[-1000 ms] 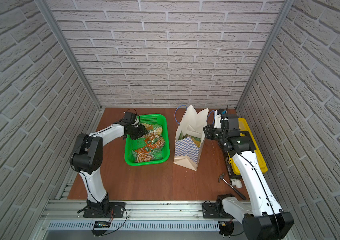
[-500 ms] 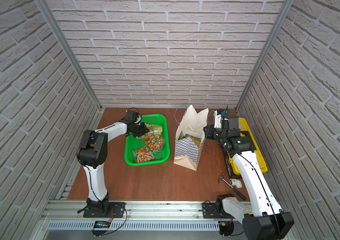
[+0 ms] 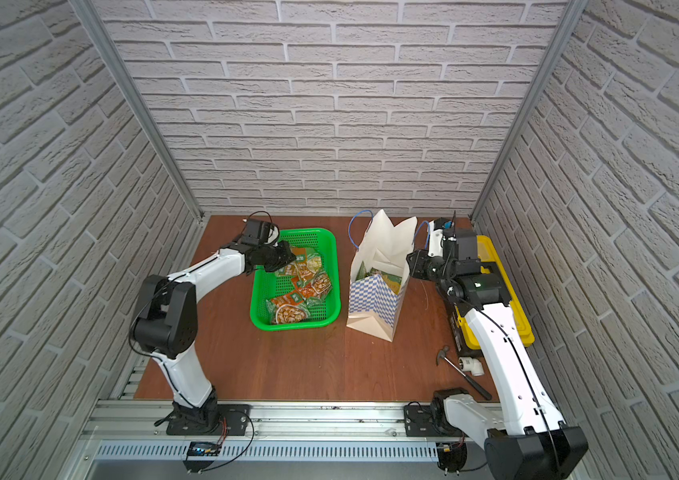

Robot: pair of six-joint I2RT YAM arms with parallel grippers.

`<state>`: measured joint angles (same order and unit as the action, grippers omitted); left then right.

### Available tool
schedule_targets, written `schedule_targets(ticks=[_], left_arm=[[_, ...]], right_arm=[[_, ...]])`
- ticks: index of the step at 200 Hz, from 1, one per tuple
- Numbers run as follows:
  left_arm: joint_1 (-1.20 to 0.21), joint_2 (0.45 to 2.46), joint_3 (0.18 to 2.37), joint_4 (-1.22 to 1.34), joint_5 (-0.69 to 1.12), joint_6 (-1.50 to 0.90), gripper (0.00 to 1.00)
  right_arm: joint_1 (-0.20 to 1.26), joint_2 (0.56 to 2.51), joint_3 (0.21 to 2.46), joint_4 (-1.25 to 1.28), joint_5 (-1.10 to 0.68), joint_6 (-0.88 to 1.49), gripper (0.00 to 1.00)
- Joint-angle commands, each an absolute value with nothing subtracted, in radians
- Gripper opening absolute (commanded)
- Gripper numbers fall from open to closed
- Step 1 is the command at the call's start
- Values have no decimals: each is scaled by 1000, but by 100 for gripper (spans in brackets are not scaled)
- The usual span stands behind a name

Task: Place the condiment packets inside the bag
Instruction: Pick up the condiment packet from the storage box, then place the condiment packet in the paper bag.

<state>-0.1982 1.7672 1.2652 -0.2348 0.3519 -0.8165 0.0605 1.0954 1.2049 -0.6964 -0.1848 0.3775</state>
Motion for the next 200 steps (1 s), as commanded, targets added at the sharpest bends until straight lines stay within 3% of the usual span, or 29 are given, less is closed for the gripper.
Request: schedule_targets(ticks=[1, 15, 38, 67, 138, 200], left_arm=[[-236, 1619, 1234, -196, 292, -794, 0], [-260, 1577, 1229, -287, 111, -733, 0], [-227, 1553, 1203, -254, 293, -770, 0], [-343, 1396, 1227, -297, 141, -714, 0], [-505, 1220, 1400, -406, 116, -656, 0], [-660, 1255, 1565, -389, 183, -631, 0]], right_arm=[[55, 1074, 1192, -689, -186, 371, 29], [54, 1068, 1188, -683, -188, 377, 29], [54, 1066, 1187, -684, -197, 382, 29], [54, 1070, 1189, -683, -200, 385, 28], [54, 1076, 1207, -695, -206, 387, 27], [55, 1072, 1208, -694, -221, 397, 27]])
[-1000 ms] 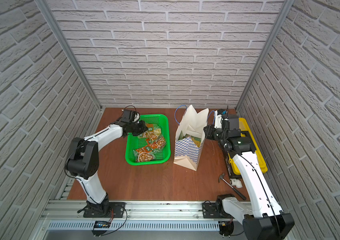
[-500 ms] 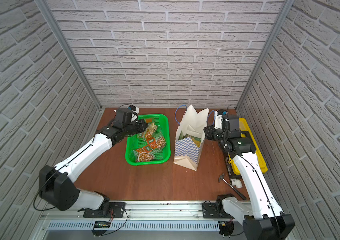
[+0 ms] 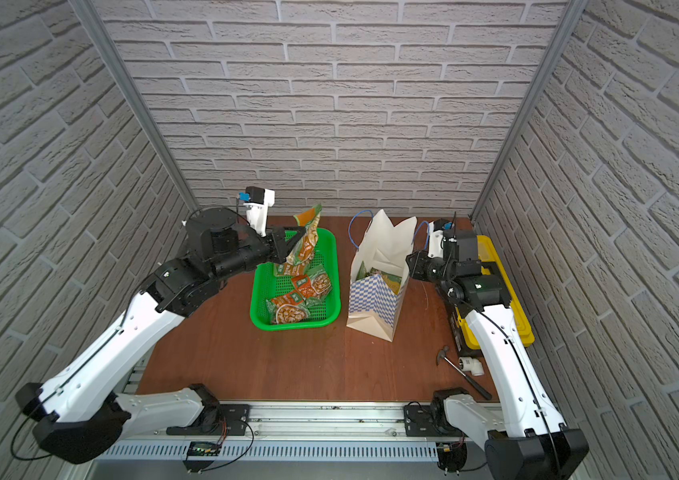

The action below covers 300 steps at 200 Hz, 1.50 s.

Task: Place the condiment packets inside the bag
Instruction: Place the condiment packet in the paper bag.

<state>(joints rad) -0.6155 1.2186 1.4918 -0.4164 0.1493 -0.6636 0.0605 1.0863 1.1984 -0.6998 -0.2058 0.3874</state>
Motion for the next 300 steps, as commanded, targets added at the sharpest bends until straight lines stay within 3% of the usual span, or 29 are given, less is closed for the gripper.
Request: schedule_targets(ticks=[1, 72, 207, 221, 239, 252, 300], left_arm=[[-663, 1257, 1567, -388, 184, -631, 0], [-821, 1390, 1710, -364, 179, -591, 0], [-812, 1742, 1923, -477, 188, -558, 0], [-806, 1774, 1966, -538, 200, -544, 52], [-820, 1732, 1946, -552, 170, -534, 86], [-829, 1674, 1918, -548, 138, -527, 98], [-815, 1455, 1744, -609, -99, -490, 98]], right_arm=[[54, 1071, 1207, -692, -220, 397, 27], [55, 1073, 1196, -669, -227, 408, 26], [55, 1058, 1179, -660, -235, 414, 26], [55, 1058, 1171, -659, -232, 413, 26], [55, 1053, 1159, -657, -226, 409, 26], [55, 1052, 1156, -655, -229, 409, 26], [55, 1062, 1155, -644, -234, 411, 25]])
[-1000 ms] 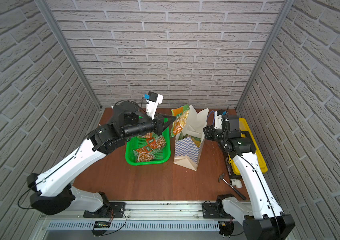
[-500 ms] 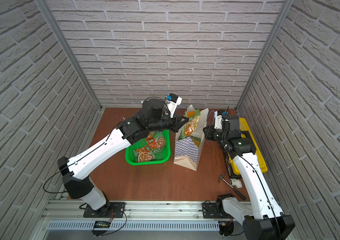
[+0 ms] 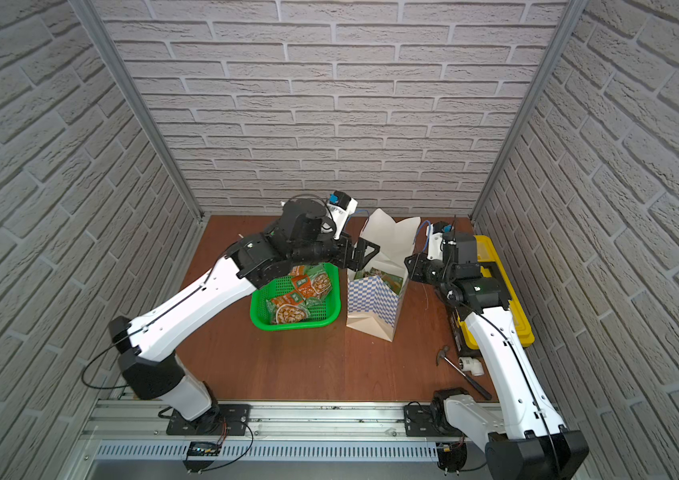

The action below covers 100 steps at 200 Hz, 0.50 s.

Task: Place the condiment packets inside the bag
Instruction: Pick up the condiment packet from the storage box.

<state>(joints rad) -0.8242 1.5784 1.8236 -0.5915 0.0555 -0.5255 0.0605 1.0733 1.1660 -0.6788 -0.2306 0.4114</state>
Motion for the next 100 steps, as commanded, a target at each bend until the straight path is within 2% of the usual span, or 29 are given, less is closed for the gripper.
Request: schedule_targets(ticks=[1, 32, 59, 100], left_arm=[[-813, 1451, 1737, -609, -101, -491, 98], [-715, 1312, 1507, -601, -156, -563, 98], [-562, 1248, 1303, -577, -98, -661, 98], [-382, 1381, 1134, -515, 0, -745, 98]], right_arm=[[54, 1061, 1155, -644, -235, 410, 25], [55, 1062, 1160, -650, -233, 408, 25], [55, 1059, 1163, -658, -232, 406, 25], [55, 1060, 1157, -656, -230, 409, 25]])
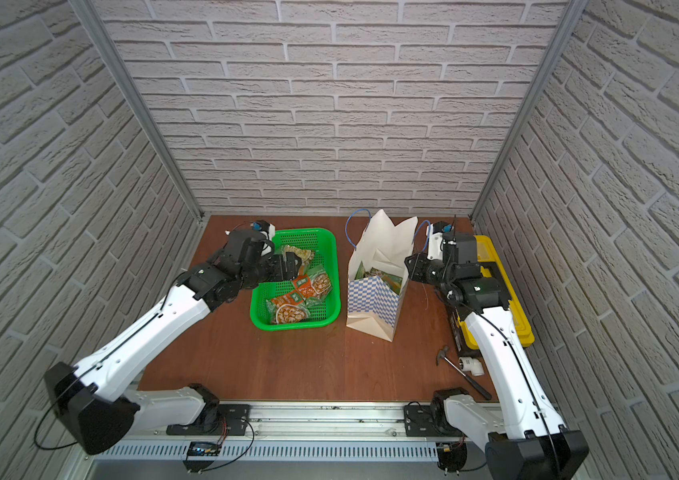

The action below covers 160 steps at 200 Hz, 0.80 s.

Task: Place the condiment packets inside the bag
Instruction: Pick up the condiment packet from the storage box.

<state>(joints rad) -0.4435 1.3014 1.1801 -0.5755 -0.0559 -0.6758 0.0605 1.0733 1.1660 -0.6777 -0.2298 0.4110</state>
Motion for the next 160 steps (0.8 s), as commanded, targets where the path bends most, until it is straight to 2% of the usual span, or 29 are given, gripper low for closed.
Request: schedule_targets(ticks=[1, 54, 77, 131, 160], left_arm=[[-381, 1387, 1134, -515, 0, -745, 98], [-416, 1663, 1302, -598, -167, -624, 98], [-422, 1789, 1418, -655, -181, -575, 94], [-433, 2047, 1697, -770, -229, -495, 70], [-433, 2152, 1791, -800, -219, -480, 61]], right_arm=[[55, 1060, 1157, -656, -230, 410, 25], [55, 1058, 1163, -667, -224, 404, 25], [55, 1058, 1164, -667, -222, 403, 25], [55, 1057, 1174, -673, -221, 404, 25], [55, 1048, 1174, -676, -216, 403, 25]])
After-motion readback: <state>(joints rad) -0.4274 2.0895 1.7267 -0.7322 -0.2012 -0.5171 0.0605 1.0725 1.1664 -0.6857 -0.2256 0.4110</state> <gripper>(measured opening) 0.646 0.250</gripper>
